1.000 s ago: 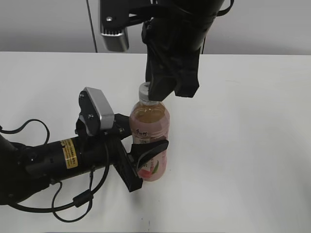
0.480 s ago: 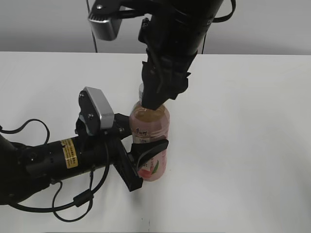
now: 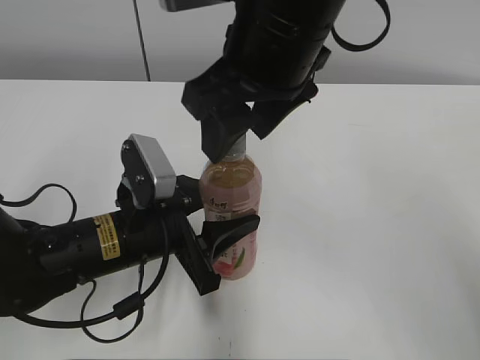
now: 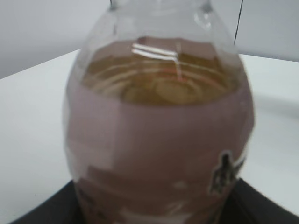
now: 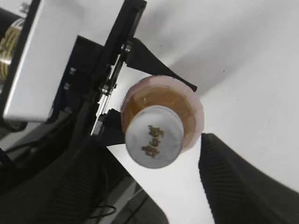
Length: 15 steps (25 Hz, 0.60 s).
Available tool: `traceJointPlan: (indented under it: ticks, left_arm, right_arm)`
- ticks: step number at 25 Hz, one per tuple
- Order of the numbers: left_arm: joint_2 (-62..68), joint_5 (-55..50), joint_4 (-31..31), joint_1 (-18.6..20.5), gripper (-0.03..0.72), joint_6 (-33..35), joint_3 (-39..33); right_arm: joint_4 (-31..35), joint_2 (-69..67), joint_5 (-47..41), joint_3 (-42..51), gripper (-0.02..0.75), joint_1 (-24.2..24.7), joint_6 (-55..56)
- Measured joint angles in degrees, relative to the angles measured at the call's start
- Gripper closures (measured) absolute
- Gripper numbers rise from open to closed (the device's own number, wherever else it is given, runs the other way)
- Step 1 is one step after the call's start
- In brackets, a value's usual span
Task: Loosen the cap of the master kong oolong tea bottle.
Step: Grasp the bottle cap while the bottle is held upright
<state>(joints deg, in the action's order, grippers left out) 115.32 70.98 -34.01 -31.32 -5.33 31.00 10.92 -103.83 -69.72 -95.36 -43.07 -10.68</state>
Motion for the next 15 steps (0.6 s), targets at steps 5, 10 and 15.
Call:
traceJointPlan:
  ticks: [5, 10, 15]
  left_arm:
    - [0.0, 0.0, 0.0, 0.0, 0.314, 0.0, 0.0]
    - [0.0, 0.0, 0.0, 0.0, 0.314, 0.0, 0.0]
    - [0.0, 0.0, 0.1, 0.0, 0.314, 0.0, 0.0]
  right_arm:
    - [-2.8, 0.0, 0.0, 0.0, 0.216, 0.0, 20.1]
    - [-0.9, 0.0, 0.0, 0.0, 0.216, 0.0, 23.8]
    - [0.8, -0.7, 0.0, 0.0, 0.216, 0.0, 24.6]
